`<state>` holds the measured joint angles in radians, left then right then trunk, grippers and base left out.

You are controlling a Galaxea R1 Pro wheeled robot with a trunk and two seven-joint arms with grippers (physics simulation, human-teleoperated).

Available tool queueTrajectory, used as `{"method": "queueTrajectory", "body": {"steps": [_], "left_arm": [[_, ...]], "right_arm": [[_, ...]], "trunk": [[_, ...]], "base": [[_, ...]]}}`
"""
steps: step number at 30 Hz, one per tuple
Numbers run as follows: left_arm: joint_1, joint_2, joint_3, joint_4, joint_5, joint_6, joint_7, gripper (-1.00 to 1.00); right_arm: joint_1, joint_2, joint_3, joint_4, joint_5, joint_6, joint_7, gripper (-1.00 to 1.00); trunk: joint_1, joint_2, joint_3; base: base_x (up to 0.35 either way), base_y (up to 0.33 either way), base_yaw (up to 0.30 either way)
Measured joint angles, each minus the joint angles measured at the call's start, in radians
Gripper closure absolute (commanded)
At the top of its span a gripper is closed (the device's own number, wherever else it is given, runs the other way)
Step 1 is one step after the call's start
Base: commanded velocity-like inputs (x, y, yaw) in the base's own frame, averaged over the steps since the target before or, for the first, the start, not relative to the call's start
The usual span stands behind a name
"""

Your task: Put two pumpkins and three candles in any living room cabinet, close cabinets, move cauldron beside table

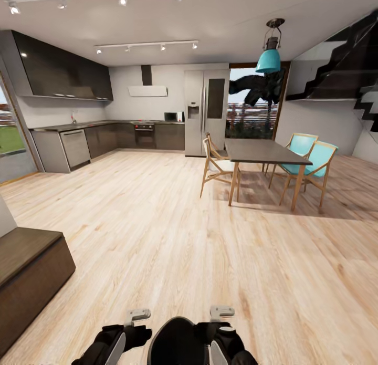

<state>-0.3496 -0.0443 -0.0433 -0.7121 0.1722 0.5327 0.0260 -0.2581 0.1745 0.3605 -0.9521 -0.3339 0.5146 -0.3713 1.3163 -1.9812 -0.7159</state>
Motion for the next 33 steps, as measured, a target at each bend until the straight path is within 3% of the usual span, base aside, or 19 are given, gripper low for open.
{"method": "queueTrajectory", "body": {"steps": [6,12,21,33], "left_arm": [[-0.007,0.000,0.001,-0.017,0.000,0.023,0.004,-1.00],[-0.007,-0.002,0.003,-0.010,0.001,0.010,0.005,-1.00],[-0.007,-0.002,0.008,-0.003,0.001,-0.029,0.005,-1.00],[-0.008,-0.001,0.005,0.081,-0.001,-0.144,0.009,-1.00]], "right_arm": [[-0.045,0.000,0.000,0.045,-0.006,0.010,-0.033,-1.00],[-0.048,0.000,-0.001,0.129,-0.007,-0.009,-0.033,-1.00],[-0.048,0.000,-0.002,0.164,-0.007,-0.047,-0.031,-1.00],[-0.048,0.000,-0.001,0.203,-0.005,-0.100,-0.026,-1.00]], "trunk": [[0.023,-0.042,-0.019],[0.046,-0.084,-0.038],[0.081,-0.147,-0.066],[0.127,-0.231,-0.103]], "base": [[0.000,0.000,0.000],[0.000,0.000,0.000],[0.000,0.000,0.000],[0.000,0.000,0.000]]}}
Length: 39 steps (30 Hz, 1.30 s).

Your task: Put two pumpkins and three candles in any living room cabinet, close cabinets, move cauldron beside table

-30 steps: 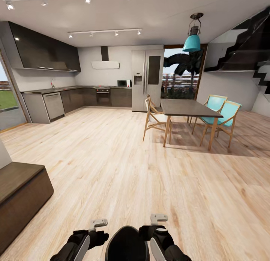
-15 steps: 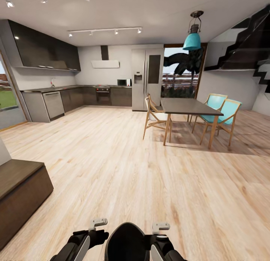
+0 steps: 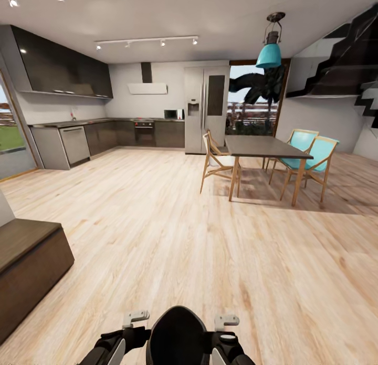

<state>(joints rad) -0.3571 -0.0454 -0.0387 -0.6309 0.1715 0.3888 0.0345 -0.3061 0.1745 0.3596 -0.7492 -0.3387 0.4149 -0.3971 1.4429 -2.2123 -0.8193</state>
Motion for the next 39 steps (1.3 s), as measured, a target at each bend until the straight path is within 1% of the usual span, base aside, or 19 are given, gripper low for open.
{"method": "queueTrajectory", "body": {"steps": [9,15,18,20,22,25,28,32,39], "left_arm": [[0.000,-0.001,0.001,0.002,-0.001,-0.012,0.000,-1.00],[0.000,0.000,0.003,0.003,-0.002,-0.046,0.000,-1.00],[0.001,0.000,0.003,0.004,-0.002,-0.054,0.000,-1.00],[0.001,0.001,0.003,0.004,-0.002,-0.070,0.001,-1.00],[0.001,0.001,0.004,0.014,-0.002,-0.084,0.016,-1.00],[0.001,-0.001,0.002,0.048,-0.006,-0.103,0.078,-1.00],[0.001,-0.003,-0.002,0.068,-0.007,-0.147,0.114,-1.00],[0.001,-0.005,-0.006,0.074,-0.010,-0.168,0.126,-1.00],[0.001,-0.006,-0.008,0.074,-0.013,-0.172,0.128,-1.00]], "right_arm": [[0.000,0.000,0.002,0.000,0.002,-0.005,0.002,-1.00],[0.000,0.000,0.002,0.001,0.002,-0.008,0.003,-1.00],[0.000,0.000,0.002,0.002,0.002,-0.020,0.003,-1.00],[0.000,0.000,0.002,0.003,0.002,-0.026,0.003,-1.00],[0.000,0.000,0.002,0.003,0.002,-0.027,0.003,-1.00],[0.000,0.000,0.002,0.003,0.002,-0.028,0.003,-1.00],[0.000,0.000,0.002,0.003,0.002,-0.028,0.003,-1.00],[0.000,0.000,0.002,0.003,0.002,-0.028,0.003,-1.00],[0.000,0.000,0.002,0.003,0.001,-0.029,0.003,-1.00]], "trunk": [[0.035,-0.063,-0.028],[0.058,-0.105,-0.047],[0.069,-0.126,-0.056],[0.077,-0.140,-0.063],[0.084,-0.154,-0.069],[0.096,-0.175,-0.078],[0.107,-0.196,-0.088],[0.123,-0.224,-0.100],[0.150,-0.273,-0.122]], "base": [[0.000,0.000,0.000],[0.000,0.000,0.000],[0.000,0.000,0.000],[0.000,0.000,0.000],[0.000,0.000,0.000],[0.000,0.000,0.000],[0.000,0.000,0.000],[0.000,0.000,0.000],[0.000,0.000,0.000]]}}
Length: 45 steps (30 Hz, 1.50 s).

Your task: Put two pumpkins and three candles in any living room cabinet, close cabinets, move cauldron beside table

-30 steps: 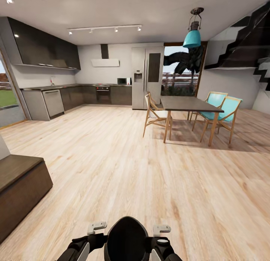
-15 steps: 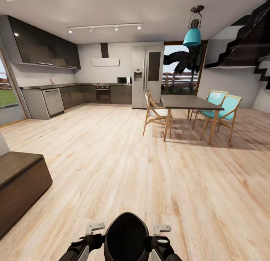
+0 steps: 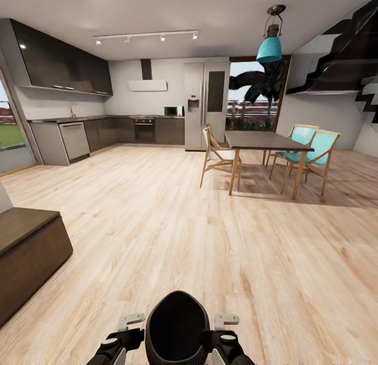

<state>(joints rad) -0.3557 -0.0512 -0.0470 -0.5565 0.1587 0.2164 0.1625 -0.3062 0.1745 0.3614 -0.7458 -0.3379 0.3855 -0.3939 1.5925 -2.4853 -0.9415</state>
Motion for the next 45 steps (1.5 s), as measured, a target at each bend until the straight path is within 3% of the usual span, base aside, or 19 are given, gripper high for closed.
{"method": "queueTrajectory", "body": {"steps": [4,16,25,32,37,45], "left_arm": [[0.000,0.000,0.000,0.000,0.000,0.000,0.000,-1.00],[0.000,-0.001,0.000,-0.001,0.000,-0.002,0.000,-1.00],[0.000,-0.004,0.000,-0.001,-0.002,-0.004,0.000,-1.00],[0.000,-0.005,0.000,0.000,-0.002,-0.032,0.000,-1.00],[0.000,-0.006,0.000,0.000,-0.002,-0.041,-0.001,-1.00],[0.001,-0.007,-0.030,0.004,-0.001,-0.041,-0.002,-1.00]], "right_arm": [[0.000,0.000,0.000,0.000,0.000,-0.005,0.000,-1.00],[0.000,0.000,0.001,0.051,-0.002,-0.094,-0.001,-1.00],[0.000,0.000,0.003,0.054,-0.002,-0.108,0.003,-1.00],[0.000,0.000,0.003,0.055,-0.003,-0.113,0.066,-1.00],[0.000,0.000,0.003,0.063,-0.019,-0.146,0.075,-1.00],[0.000,0.000,0.004,0.090,-0.025,-0.155,0.076,-1.00]], "trunk": [[0.009,-0.015,-0.014],[0.009,-0.015,-0.014],[0.009,-0.015,-0.014],[0.009,-0.015,-0.014],[0.009,-0.015,-0.014],[0.009,-0.015,-0.014]], "base": [[0.000,0.000,0.000],[0.000,0.000,0.000],[0.000,0.000,0.000],[0.000,0.000,0.000],[0.000,0.000,0.000],[0.000,0.000,0.000]]}}
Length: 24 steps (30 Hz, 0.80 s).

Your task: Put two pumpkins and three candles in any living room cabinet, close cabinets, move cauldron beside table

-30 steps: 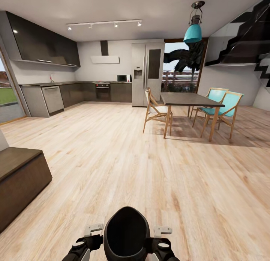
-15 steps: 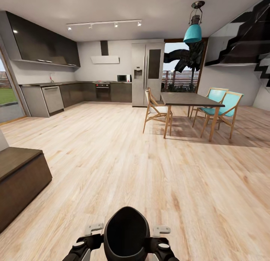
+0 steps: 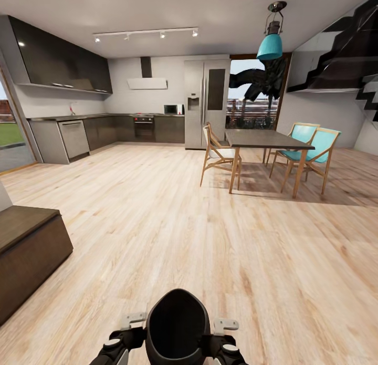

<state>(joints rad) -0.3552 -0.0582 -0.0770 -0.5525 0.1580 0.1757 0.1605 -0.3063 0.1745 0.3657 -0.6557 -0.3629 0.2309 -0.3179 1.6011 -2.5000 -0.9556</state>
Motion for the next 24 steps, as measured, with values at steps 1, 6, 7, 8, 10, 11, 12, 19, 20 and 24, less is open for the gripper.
{"method": "queueTrajectory", "body": {"steps": [1,6,7,8,10,11,12,19,20,24], "left_arm": [[0.000,0.000,-0.001,0.000,0.000,0.000,0.000,-1.00],[0.000,-0.002,-0.002,0.001,0.002,0.000,-0.001,-1.00],[0.000,-0.004,-0.002,0.001,0.002,0.000,-0.001,-1.00],[0.000,-0.006,-0.002,0.001,0.002,0.000,-0.001,-1.00],[0.001,-0.008,-0.002,0.001,0.001,-0.001,-0.001,-1.00],[0.001,-0.008,-0.002,0.001,0.002,0.000,-0.001,-1.00],[0.001,-0.008,-0.002,0.001,0.002,-0.001,-0.001,-1.00],[0.001,-0.009,-0.002,0.001,0.002,0.000,-0.001,-1.00],[0.001,-0.009,-0.002,0.001,0.002,-0.001,-0.001,-1.00],[0.001,-0.012,-0.009,0.001,0.002,-0.001,-0.007,-1.00]], "right_arm": [[0.000,0.000,0.000,0.000,0.000,0.000,0.000,-1.00],[0.000,0.000,0.000,0.001,0.000,0.000,0.000,-1.00],[0.000,0.000,0.000,0.002,0.000,-0.002,0.000,-1.00],[0.000,0.000,0.000,0.002,0.000,-0.004,0.000,-1.00],[0.000,0.000,0.000,0.002,0.000,-0.006,0.000,-1.00],[0.000,0.000,0.000,0.002,0.000,-0.007,0.000,-1.00],[0.000,0.000,0.000,0.002,0.000,-0.007,0.000,-1.00],[0.000,0.000,0.000,0.002,0.000,-0.008,0.000,-1.00],[0.000,0.000,0.000,0.002,0.000,-0.008,0.000,-1.00],[0.000,0.000,0.000,0.002,0.000,-0.008,0.000,-1.00]], "trunk": [[0.000,0.000,0.000],[0.000,0.000,0.000],[0.000,0.000,0.000],[0.000,0.000,0.000],[0.000,0.000,0.000],[0.000,0.000,0.000],[0.000,0.000,-0.004],[0.002,-0.001,-0.019],[0.002,-0.001,-0.019],[0.002,-0.001,-0.019]], "base": [[0.000,0.000,0.000],[0.000,0.000,0.000],[0.000,0.000,0.000],[0.000,0.000,0.000],[0.000,0.000,0.000],[0.000,0.000,0.000],[0.000,0.000,0.000],[0.000,0.000,0.000],[0.000,0.000,0.000],[0.000,0.000,0.000]]}}
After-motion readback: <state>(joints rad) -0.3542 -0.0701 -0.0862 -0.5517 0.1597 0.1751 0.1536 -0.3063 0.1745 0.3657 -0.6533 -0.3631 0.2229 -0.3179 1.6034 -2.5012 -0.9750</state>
